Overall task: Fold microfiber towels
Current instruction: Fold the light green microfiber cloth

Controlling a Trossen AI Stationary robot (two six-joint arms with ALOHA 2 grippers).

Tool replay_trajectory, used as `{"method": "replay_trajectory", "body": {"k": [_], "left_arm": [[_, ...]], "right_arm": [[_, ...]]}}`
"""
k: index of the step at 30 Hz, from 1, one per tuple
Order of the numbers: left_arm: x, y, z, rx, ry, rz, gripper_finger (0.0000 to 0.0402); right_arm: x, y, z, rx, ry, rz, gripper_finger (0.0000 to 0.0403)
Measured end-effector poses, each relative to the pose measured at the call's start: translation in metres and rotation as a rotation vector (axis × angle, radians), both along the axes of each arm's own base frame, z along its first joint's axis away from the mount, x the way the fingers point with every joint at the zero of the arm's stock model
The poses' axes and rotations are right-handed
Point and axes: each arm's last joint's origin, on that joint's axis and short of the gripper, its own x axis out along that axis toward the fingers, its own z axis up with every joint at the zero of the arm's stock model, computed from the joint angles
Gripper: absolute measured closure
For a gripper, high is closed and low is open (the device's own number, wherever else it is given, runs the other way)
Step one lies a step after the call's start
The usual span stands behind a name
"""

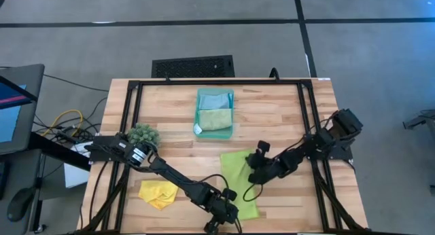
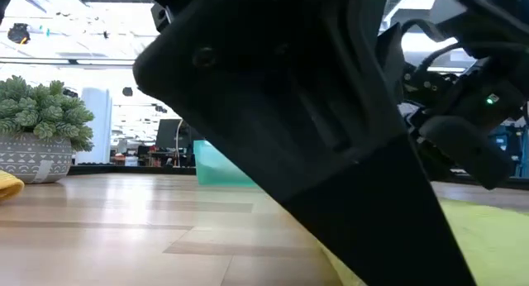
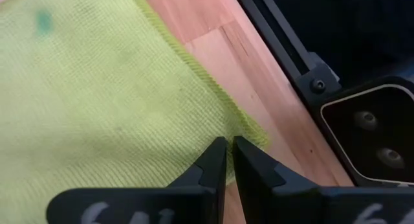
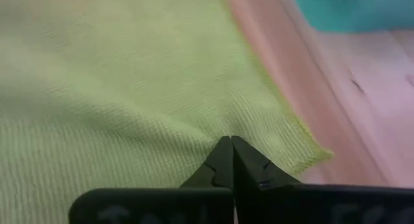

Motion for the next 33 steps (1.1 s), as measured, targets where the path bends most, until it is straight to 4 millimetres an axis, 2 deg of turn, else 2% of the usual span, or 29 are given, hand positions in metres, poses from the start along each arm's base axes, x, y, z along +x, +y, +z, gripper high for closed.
{"method": "replay_trajectory", "body": {"k": [4, 8, 11, 13, 15, 19, 21, 24, 27, 30, 33], "left_arm": [[0.0, 0.0, 0.0, 0.0, 0.005, 0.002, 0.0379], [0.001, -0.002, 0.006, -0.012, 0.0, -0.002, 0.0379], [0.006, -0.007, 0.018, -0.013, -0.057, -0.003, 0.0379], [0.008, -0.007, 0.024, 0.022, -0.095, 0.039, 0.0379], [0.01, -0.004, 0.029, 0.06, -0.091, 0.178, 0.0379], [0.015, 0.02, 0.04, 0.242, -0.095, 0.469, 0.0379], [0.016, 0.037, 0.038, 0.348, -0.094, 0.576, 0.0379], [0.02, 0.066, 0.034, 0.401, -0.02, 0.675, 0.0379], [0.025, 0.098, 0.022, 0.438, 0.038, 0.729, 0.0379], [0.027, 0.123, 0.007, 0.46, 0.081, 0.784, 0.0379], [0.023, 0.137, -0.005, 0.494, 0.085, 0.831, 0.0379]], "right_arm": [[-0.011, -0.004, 0.008, 0.008, -0.004, -0.001, 0.0385], [-0.016, 0.007, 0.032, 0.02, -0.105, 0.038, 0.0388], [-0.021, 0.014, 0.042, 0.037, -0.14, 0.079, 0.0389], [-0.023, 0.021, 0.045, 0.054, -0.159, 0.121, 0.0386], [-0.024, 0.029, 0.044, 0.083, -0.16, 0.183, 0.0383], [-0.024, 0.05, 0.034, 0.184, -0.147, 0.348, 0.0383], [-0.023, 0.061, 0.026, 0.22, -0.137, 0.466, 0.0385], [-0.019, 0.078, 0.015, 0.294, -0.142, 0.709, 0.0386], [-0.018, 0.087, 0.002, 0.355, -0.125, 0.854, 0.0385], [-0.013, 0.091, -0.005, 0.398, -0.098, 0.901, 0.0384], [-0.009, 0.092, -0.003, 0.411, -0.066, 0.914, 0.0385]]}}
